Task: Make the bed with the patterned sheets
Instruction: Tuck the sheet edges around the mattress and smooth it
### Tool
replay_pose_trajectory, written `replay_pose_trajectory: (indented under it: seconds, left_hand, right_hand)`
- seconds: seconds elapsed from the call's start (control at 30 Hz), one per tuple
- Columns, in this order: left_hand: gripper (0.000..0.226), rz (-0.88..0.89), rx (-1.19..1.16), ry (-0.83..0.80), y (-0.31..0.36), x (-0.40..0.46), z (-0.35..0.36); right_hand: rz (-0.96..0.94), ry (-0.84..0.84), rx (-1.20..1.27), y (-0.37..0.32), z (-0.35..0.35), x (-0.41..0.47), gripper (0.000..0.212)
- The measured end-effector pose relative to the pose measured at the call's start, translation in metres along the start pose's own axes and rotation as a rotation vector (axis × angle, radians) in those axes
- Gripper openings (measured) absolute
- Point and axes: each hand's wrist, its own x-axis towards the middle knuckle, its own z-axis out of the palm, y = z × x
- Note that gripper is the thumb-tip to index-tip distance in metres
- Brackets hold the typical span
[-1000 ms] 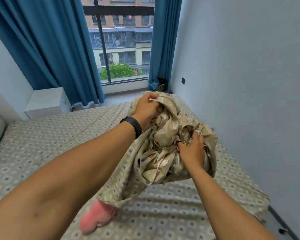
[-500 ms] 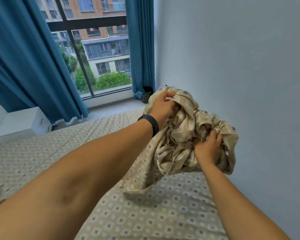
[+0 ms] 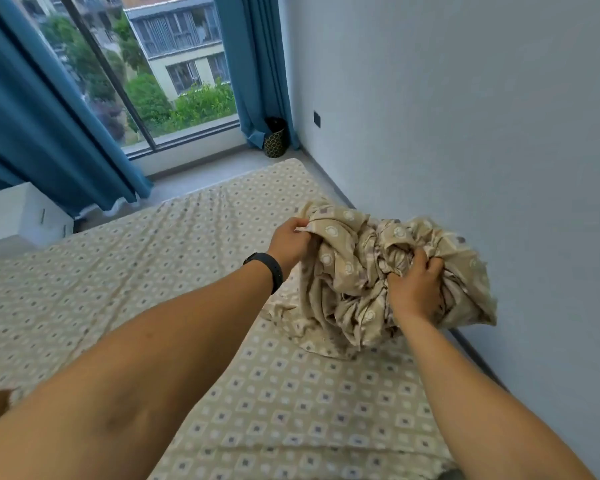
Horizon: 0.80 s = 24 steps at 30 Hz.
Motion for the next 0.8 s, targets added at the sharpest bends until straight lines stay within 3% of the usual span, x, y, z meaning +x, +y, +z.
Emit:
replay_pose_trajectory:
  seconds: [0.1,0.4,0.53,0.7,0.8]
  left_hand:
    - [0.044,-0.186,0.202,-0.106,-0.047,0.006,-0.013]
    - [0.037,-0.54,0.352,-0.297,-0.199,-0.032,-0.06]
    - [0.036,-0.612,0.292,-0.207,-0.244,-0.065,-0.1]
    - [0.029,-0.632,0.223,-0.078,-0.269,-0.101,-0.143]
    - [0.032,-0.617,0.167,-0.015,-0.279,-0.132,-0.175]
  right_hand:
    - [-0.017,-0.137,-0.137,0.014,0.04,0.0,0.06]
    - [-0.072,-0.448,-0.357,0.044,0.142,-0.039,0.045]
    - [-0.144,-0.523,-0.393,0.031,0.166,-0.059,0.052]
    - [-0.23,-0.863,-0.36,0.004,0.184,-0.076,0.075]
    - [-0.244,-0.962,-0.337,-0.026,0.184,-0.109,0.072]
